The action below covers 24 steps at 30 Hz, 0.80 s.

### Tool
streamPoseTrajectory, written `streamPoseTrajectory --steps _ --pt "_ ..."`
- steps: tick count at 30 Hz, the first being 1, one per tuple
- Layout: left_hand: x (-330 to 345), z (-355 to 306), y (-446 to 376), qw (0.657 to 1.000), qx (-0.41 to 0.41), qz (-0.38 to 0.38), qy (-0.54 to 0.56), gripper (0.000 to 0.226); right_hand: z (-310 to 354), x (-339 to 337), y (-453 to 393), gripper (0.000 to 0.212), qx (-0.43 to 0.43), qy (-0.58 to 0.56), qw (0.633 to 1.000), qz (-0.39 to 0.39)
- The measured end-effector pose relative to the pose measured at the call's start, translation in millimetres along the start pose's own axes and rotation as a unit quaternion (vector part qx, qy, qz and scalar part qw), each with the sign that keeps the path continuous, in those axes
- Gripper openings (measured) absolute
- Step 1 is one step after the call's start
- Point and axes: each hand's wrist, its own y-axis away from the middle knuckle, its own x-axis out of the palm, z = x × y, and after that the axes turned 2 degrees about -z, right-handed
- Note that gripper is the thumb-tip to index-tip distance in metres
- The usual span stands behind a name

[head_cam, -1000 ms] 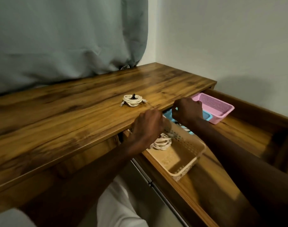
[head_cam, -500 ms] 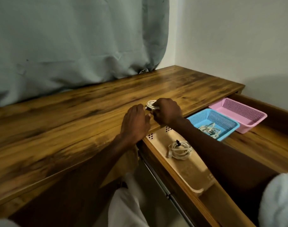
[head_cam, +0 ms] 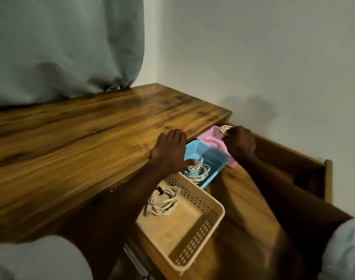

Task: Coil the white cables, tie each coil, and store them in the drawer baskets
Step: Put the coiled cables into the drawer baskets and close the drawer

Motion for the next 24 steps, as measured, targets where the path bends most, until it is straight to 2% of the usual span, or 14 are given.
streamPoseTrajectory --steps 2,7,11,14,17,20,24 --pt "6 0 -2 1.000 0.006 0.000 -0.015 0.116 -15 13 -16 0.029 0.025 0.011 0.999 0.028" --pt "-2 1 -4 0.999 0.004 0.010 0.032 0.111 -25 38 -34 0.037 -0.008 0.029 0.994 0.106" --pt "-11 1 0 0.995 -0.018 0.024 0.098 0.104 -30 25 -23 0.018 -0.040 -0.002 0.996 0.077" --pt "-20 -7 16 0.979 -0.060 -0.018 0.195 0.084 -44 -14 -1 0.017 -0.104 -0.048 0.991 0.070" --pt "-23 -53 55 0.981 -0.059 -0.062 0.175 0.087 -73 -63 37 0.016 -0.169 -0.088 0.980 0.059" --pt "-37 -127 89 0.984 -0.033 -0.025 0.173 0.105 -105 -98 81 0.017 -0.202 -0.157 0.965 0.048" --pt "-65 -216 121 0.984 0.007 0.012 0.179 0.114 -135 -128 130 0.022 -0.249 -0.196 0.947 0.046"
